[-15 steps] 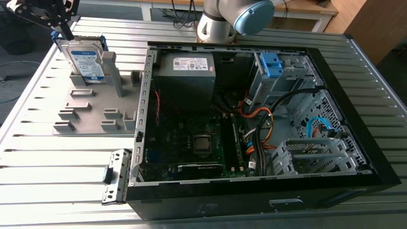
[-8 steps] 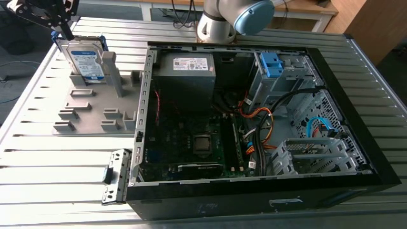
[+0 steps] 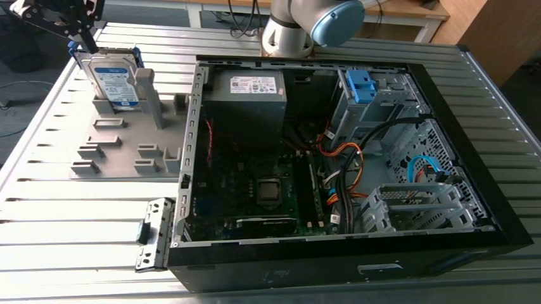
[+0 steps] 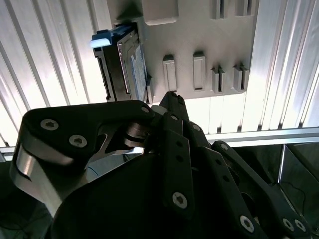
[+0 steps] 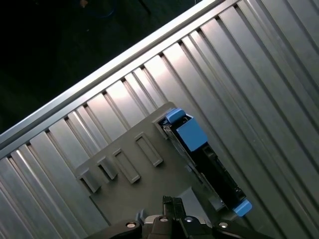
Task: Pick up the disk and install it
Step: 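Pick up the disk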
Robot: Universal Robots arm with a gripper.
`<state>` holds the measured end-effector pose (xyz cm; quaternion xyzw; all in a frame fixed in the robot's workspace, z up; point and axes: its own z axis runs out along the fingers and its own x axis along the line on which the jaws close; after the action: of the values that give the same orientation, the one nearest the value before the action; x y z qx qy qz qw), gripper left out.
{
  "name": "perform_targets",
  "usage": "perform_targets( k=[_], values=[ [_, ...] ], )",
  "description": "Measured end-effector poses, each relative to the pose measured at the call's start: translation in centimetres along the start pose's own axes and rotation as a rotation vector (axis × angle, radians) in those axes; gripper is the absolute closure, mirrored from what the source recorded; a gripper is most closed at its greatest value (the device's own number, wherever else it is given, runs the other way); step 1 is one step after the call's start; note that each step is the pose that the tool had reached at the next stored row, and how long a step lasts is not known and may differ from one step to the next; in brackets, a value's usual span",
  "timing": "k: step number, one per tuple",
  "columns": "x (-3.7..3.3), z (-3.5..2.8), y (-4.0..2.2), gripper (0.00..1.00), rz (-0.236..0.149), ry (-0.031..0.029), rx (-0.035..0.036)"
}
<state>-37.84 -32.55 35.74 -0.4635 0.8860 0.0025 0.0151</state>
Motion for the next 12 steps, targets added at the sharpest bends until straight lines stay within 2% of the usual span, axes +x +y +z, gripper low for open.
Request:
perform_targets(
  k=[12],
  values=[
    [0.00, 0.00, 0.00, 0.89, -0.042, -0.0003, -0.0012]
  ],
)
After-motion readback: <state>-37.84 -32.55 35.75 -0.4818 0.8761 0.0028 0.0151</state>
